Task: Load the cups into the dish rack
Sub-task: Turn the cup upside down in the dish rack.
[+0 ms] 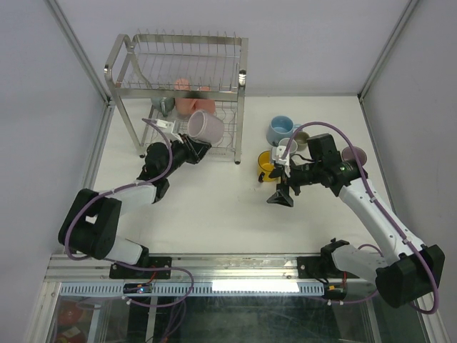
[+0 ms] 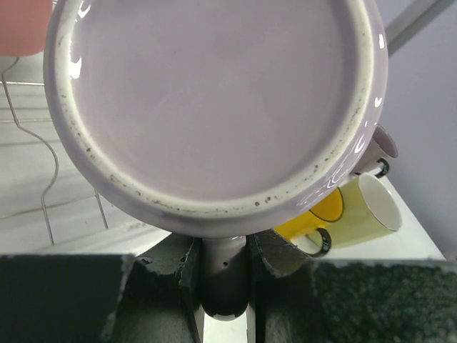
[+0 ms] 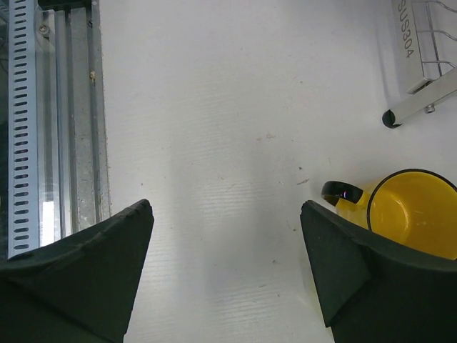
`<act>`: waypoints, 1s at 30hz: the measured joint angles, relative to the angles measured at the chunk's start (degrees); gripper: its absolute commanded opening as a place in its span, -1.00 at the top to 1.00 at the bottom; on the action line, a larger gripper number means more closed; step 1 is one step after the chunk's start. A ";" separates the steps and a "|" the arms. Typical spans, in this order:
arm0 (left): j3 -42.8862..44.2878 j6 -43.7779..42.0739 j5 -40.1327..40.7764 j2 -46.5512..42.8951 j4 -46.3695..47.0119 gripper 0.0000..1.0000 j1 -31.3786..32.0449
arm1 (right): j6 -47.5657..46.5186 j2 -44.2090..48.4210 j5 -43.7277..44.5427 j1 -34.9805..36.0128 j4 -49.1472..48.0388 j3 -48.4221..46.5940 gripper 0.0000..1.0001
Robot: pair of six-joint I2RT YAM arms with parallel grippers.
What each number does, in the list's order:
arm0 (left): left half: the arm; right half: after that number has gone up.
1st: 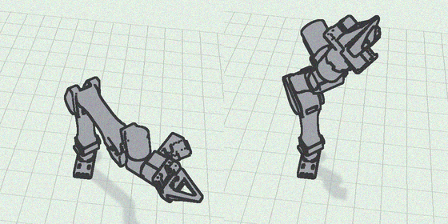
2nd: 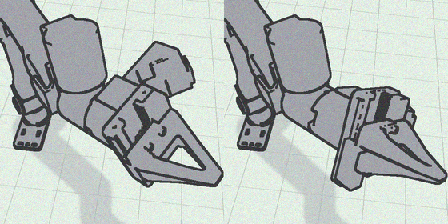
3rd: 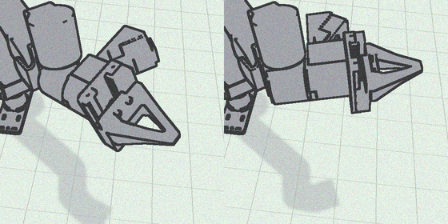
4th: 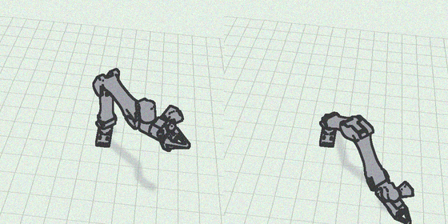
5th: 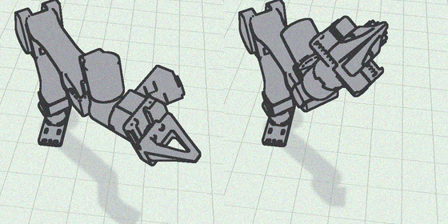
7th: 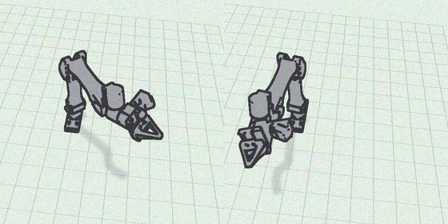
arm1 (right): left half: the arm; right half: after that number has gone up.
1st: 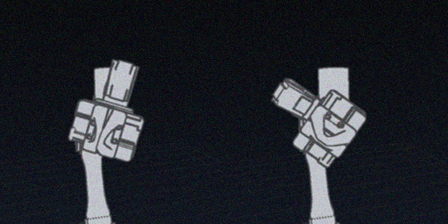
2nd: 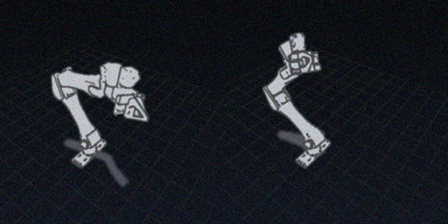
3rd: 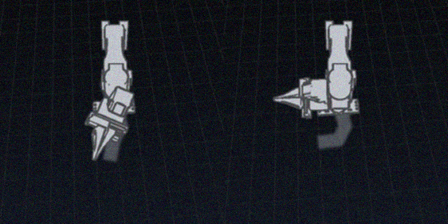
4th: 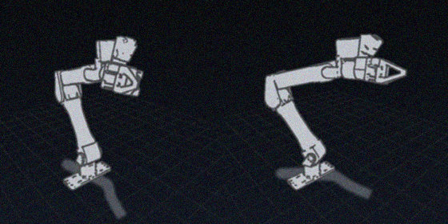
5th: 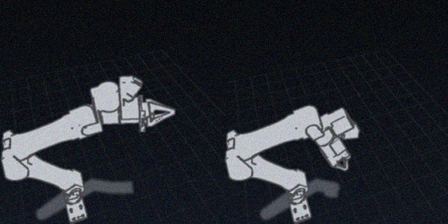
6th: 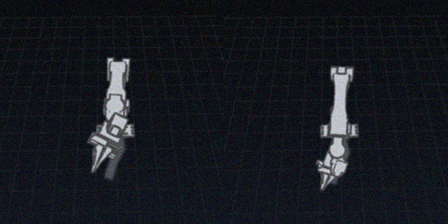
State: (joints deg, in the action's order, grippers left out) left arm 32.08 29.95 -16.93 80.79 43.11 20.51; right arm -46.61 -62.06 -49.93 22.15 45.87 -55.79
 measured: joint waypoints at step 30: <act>23.08 -11.06 1.55 28.79 -0.79 1.00 -0.37 | 0.07 0.22 1.53 0.00 -0.98 0.22 -0.73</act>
State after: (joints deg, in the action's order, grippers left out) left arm 55.16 18.90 -15.38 109.58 42.33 20.14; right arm -46.54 -61.84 -48.40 22.15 44.88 -55.57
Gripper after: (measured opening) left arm 0.183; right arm 0.868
